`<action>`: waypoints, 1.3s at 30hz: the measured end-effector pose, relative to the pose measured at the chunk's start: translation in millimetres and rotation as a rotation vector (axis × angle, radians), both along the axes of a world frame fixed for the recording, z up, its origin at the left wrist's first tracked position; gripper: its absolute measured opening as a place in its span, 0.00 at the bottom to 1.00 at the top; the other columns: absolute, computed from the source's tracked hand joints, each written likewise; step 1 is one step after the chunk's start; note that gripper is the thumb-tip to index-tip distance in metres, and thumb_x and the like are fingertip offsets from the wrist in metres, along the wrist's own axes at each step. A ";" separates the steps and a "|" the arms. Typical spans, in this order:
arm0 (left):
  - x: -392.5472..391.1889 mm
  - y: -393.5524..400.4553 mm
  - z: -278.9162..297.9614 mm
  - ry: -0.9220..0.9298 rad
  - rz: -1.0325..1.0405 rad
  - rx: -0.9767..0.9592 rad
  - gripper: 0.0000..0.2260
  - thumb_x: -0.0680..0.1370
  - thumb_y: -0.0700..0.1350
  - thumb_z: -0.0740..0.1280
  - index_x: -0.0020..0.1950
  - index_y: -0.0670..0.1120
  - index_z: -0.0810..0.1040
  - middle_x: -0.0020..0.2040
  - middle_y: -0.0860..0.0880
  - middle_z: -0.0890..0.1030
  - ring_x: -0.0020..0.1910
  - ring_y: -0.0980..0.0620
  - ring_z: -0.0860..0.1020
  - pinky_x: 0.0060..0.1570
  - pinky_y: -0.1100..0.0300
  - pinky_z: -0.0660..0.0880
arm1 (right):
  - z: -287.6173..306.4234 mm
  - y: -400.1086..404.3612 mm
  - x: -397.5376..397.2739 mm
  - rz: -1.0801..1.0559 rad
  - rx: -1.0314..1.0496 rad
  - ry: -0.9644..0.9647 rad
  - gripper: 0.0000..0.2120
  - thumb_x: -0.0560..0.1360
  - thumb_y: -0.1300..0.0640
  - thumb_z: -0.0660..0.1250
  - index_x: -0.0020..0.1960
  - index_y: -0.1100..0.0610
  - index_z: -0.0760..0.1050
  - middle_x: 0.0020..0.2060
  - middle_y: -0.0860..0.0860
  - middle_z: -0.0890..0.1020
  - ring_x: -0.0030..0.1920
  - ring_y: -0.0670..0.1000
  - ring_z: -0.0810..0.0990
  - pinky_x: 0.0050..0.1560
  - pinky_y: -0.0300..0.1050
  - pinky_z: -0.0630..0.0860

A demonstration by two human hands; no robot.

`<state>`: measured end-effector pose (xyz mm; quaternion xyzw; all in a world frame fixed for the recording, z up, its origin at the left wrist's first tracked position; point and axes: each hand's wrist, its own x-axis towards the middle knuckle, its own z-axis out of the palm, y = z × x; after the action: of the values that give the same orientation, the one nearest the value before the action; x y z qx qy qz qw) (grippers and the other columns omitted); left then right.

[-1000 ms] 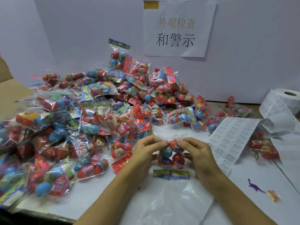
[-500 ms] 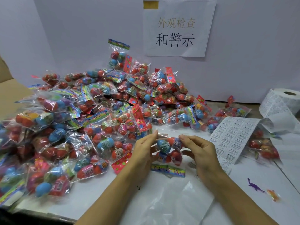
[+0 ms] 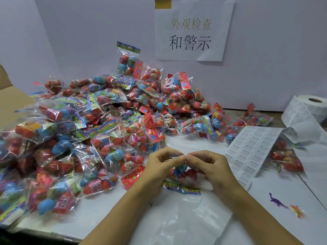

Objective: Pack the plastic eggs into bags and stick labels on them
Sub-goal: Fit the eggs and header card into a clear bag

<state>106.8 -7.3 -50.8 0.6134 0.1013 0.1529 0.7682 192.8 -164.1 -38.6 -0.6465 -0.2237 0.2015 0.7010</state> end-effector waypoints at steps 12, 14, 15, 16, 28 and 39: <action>2.7 2.6 7.2 0.074 0.004 -0.222 0.10 0.74 0.47 0.74 0.46 0.39 0.86 0.47 0.37 0.85 0.48 0.40 0.85 0.43 0.43 0.84 | 7.5 -1.7 6.5 0.078 0.055 0.072 0.18 0.65 0.43 0.75 0.51 0.52 0.88 0.49 0.55 0.88 0.49 0.53 0.87 0.45 0.41 0.82; 0.8 2.1 10.5 0.096 0.022 -0.252 0.15 0.75 0.47 0.73 0.51 0.35 0.83 0.52 0.33 0.84 0.51 0.36 0.83 0.50 0.37 0.83 | 9.5 -2.4 7.3 0.122 0.071 0.066 0.16 0.70 0.45 0.72 0.52 0.53 0.87 0.50 0.56 0.87 0.49 0.51 0.86 0.45 0.39 0.81; 0.0 1.8 11.7 0.104 0.028 -0.267 0.18 0.76 0.48 0.73 0.53 0.32 0.81 0.55 0.31 0.82 0.53 0.34 0.82 0.55 0.33 0.80 | 10.3 -2.6 7.9 0.133 0.074 0.067 0.15 0.72 0.46 0.70 0.52 0.53 0.87 0.50 0.55 0.87 0.50 0.51 0.86 0.45 0.38 0.81; -0.6 1.5 12.3 0.110 0.033 -0.278 0.21 0.77 0.48 0.72 0.57 0.30 0.79 0.58 0.28 0.81 0.57 0.32 0.81 0.59 0.29 0.76 | 10.9 -2.6 8.4 0.140 0.074 0.073 0.14 0.73 0.48 0.68 0.52 0.53 0.87 0.51 0.55 0.87 0.50 0.50 0.86 0.46 0.38 0.80; 2.0 0.3 12.5 0.009 0.230 -0.181 0.12 0.72 0.54 0.71 0.45 0.47 0.89 0.47 0.45 0.87 0.47 0.50 0.86 0.45 0.52 0.83 | 0.0 -3.5 3.1 -0.259 0.027 -0.200 0.05 0.80 0.53 0.67 0.54 0.49 0.82 0.48 0.45 0.84 0.51 0.47 0.83 0.42 0.39 0.81; -3.5 -4.2 6.9 -0.112 0.096 0.128 0.27 0.75 0.65 0.63 0.56 0.46 0.88 0.54 0.54 0.84 0.58 0.55 0.80 0.56 0.52 0.77 | -9.7 1.1 -10.7 -0.039 -0.086 -0.481 0.20 0.70 0.53 0.79 0.61 0.47 0.80 0.55 0.45 0.80 0.57 0.44 0.82 0.52 0.38 0.81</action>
<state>103.3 -11.5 -44.0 0.6460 0.0773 0.2298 0.7238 182.2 -163.0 -48.2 -0.7093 -0.3629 0.0374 0.6031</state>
